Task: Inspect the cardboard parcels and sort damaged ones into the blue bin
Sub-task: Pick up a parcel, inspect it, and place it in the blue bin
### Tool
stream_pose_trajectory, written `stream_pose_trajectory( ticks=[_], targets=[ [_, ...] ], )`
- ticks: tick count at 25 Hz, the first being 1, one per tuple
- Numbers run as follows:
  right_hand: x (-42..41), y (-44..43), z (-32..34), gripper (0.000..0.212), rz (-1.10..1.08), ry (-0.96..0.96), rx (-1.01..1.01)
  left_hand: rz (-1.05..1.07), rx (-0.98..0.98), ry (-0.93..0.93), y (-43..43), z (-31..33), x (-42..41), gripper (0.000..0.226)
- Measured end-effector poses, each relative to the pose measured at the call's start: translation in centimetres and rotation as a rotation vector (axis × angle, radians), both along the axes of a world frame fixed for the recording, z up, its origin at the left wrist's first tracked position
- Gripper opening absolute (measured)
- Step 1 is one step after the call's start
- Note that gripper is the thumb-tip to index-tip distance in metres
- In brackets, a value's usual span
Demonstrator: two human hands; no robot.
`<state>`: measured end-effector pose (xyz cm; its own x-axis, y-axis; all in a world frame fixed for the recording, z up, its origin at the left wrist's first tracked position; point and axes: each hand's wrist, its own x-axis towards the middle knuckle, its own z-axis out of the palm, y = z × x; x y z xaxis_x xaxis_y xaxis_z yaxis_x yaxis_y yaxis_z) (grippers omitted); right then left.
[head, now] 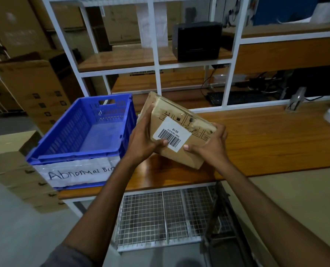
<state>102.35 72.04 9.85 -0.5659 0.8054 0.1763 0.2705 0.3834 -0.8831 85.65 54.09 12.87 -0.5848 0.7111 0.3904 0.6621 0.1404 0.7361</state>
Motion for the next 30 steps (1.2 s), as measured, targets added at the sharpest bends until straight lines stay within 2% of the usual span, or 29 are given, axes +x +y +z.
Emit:
stream_pose_trajectory(
  ticks=[6,8,10,13,17,18,20,21,22,23,24,26,28,30],
  targets=[
    [-0.6,-0.3,0.3,0.08,-0.013,-0.154,-0.13,-0.006,-0.029,0.032,0.3,-0.9,0.9,0.112],
    [-0.8,-0.4,0.9,0.084,-0.036,-0.199,-0.178,-0.023,-0.027,0.053,0.5,-1.1,1.0,0.105],
    [-1.6,-0.1,1.0,0.105,-0.034,-0.294,-0.177,-0.047,-0.028,0.029,0.9,-1.8,1.4,0.09],
    [-3.5,0.7,-0.1,0.111,0.115,-0.29,-0.201,-0.071,-0.064,-0.039,1.9,-3.4,2.9,0.072],
    [-3.7,-0.7,2.9,0.072,0.08,-0.248,-0.093,-0.05,0.042,-0.258,1.4,-3.2,2.7,0.048],
    [-3.9,-0.5,3.4,0.07,0.09,-0.264,-0.102,0.012,0.064,-0.309,1.2,-3.5,1.9,0.047],
    [-4.7,-0.3,4.4,0.087,0.157,-0.345,-0.128,0.158,0.025,-0.394,0.9,-4.3,0.4,0.075],
    [-5.2,0.0,4.6,0.099,0.183,-0.38,-0.137,0.21,-0.009,-0.532,1.0,-4.6,-0.2,0.091],
    [-5.8,0.3,4.9,0.106,0.196,-0.413,-0.138,0.231,-0.002,-0.747,1.3,-4.7,-0.4,0.094],
    [-6.2,0.5,5.0,0.103,0.221,-0.426,-0.136,0.2,0.021,-0.943,1.6,-4.7,-0.2,0.086],
    [-6.3,0.6,5.3,0.091,0.247,-0.434,-0.124,0.169,0.075,-1.054,2.0,-4.6,-0.1,0.078],
    [-5.8,1.1,5.8,0.061,0.291,-0.369,-0.103,0.14,0.165,-1.012,2.8,-4.7,-0.5,0.081],
    [-4.7,1.9,5.9,0.036,0.324,-0.277,-0.122,0.084,0.228,-0.882,3.4,-4.5,-0.5,0.099],
    [-4.0,2.4,5.8,0.022,0.325,-0.142,-0.161,0.011,0.219,-0.701,3.8,-3.7,-0.4,0.119]
  ],
)
